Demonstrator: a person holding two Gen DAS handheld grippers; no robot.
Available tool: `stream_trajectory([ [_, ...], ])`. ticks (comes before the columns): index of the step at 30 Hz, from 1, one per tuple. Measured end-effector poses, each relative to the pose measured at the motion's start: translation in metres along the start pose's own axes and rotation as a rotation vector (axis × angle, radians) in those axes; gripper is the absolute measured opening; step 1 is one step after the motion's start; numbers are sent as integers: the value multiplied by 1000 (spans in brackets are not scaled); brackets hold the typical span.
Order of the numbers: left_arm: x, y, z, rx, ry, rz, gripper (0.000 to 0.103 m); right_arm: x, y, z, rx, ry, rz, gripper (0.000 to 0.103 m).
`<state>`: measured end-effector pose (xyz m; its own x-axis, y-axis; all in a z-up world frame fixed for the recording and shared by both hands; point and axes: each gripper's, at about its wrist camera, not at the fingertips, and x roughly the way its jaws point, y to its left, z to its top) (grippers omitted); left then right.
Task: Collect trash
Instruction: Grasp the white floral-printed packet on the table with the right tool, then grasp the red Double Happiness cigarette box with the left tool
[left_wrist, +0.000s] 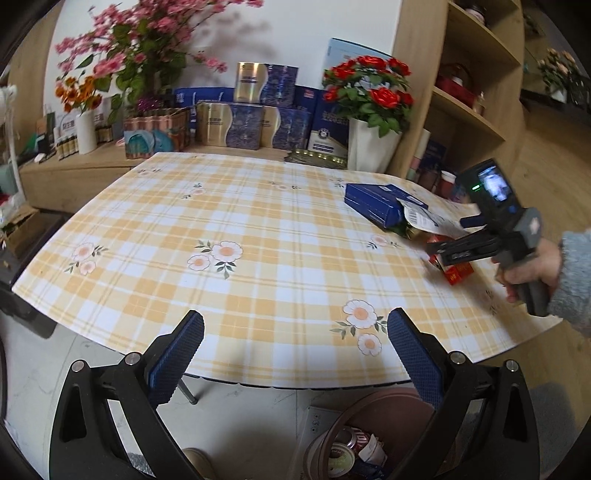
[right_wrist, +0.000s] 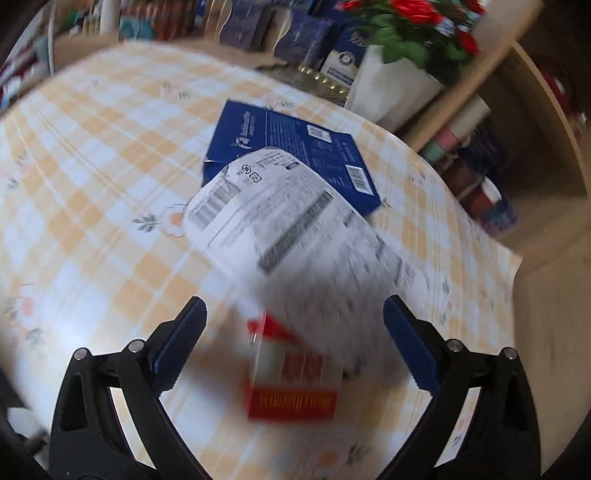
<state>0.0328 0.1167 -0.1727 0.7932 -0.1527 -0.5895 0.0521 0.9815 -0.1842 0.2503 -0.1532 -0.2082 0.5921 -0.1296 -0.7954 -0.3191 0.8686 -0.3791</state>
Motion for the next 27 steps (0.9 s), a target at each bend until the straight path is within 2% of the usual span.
stream_trajectory([
  [4,-1,5,-1,-25,-31,-10,97,20,0,15,23,31,-1,95],
  [7,1,4,-2,-14,-31,-17,97,31,0,22,29,60,31,94],
  [8,2,3,-2,-7,-31,-21,97,34,3,23,5,70,33,89],
  [9,3,1,-2,0,-32,-28,97,35,3,24,-16,74,24,79],
  [11,5,-3,-3,18,-29,-40,97,31,-3,24,-9,64,41,69],
  [14,5,-10,-3,40,-30,-61,97,17,-33,22,130,28,172,48],
  [17,6,-17,-3,56,-12,-84,97,-1,-57,16,222,-30,236,35],
  [19,6,-21,-3,67,1,-85,97,-12,-72,10,277,-70,270,34],
  [23,6,-32,-1,93,26,-91,97,-35,-107,-13,460,-159,412,32],
  [27,6,-40,2,95,54,-92,97,-53,-126,-40,581,-218,490,30],
])
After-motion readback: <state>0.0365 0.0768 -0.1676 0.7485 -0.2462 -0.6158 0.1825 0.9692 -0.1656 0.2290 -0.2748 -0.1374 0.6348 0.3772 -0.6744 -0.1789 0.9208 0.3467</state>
